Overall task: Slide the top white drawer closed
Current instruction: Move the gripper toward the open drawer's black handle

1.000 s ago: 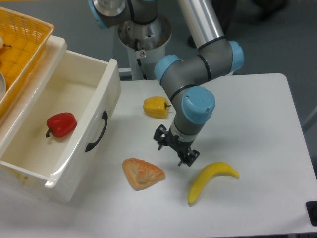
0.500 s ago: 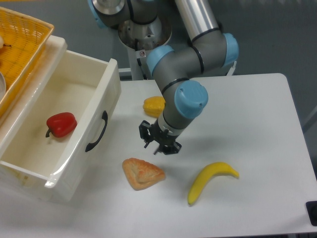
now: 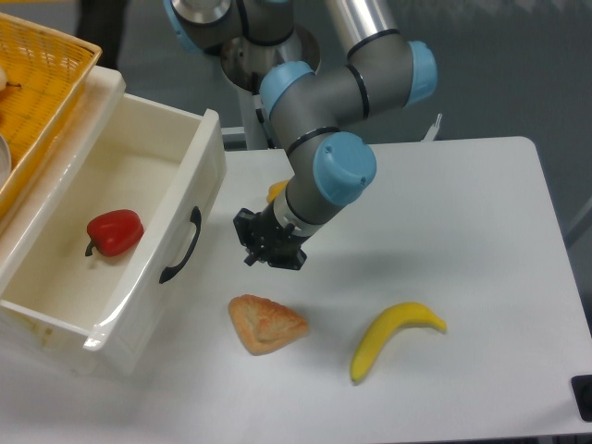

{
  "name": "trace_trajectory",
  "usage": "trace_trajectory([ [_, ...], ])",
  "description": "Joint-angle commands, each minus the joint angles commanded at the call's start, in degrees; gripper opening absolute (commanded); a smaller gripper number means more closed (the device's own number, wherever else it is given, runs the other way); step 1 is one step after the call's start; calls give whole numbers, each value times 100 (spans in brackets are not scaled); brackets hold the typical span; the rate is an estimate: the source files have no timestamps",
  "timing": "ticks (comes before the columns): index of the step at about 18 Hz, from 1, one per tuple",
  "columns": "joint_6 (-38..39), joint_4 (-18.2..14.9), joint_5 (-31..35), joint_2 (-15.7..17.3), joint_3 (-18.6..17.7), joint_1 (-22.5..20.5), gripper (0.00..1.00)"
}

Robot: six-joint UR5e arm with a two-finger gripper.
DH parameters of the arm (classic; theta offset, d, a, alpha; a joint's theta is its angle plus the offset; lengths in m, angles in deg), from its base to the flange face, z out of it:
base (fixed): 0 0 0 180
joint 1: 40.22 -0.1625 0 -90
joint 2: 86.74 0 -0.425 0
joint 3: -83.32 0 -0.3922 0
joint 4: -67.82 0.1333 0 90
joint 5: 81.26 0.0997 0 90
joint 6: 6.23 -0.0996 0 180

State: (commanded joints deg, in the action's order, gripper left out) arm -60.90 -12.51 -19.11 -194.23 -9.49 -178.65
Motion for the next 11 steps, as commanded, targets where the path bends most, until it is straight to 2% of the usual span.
trace_trajectory([
  [11, 0, -70, -335, 141, 0, 106, 0],
])
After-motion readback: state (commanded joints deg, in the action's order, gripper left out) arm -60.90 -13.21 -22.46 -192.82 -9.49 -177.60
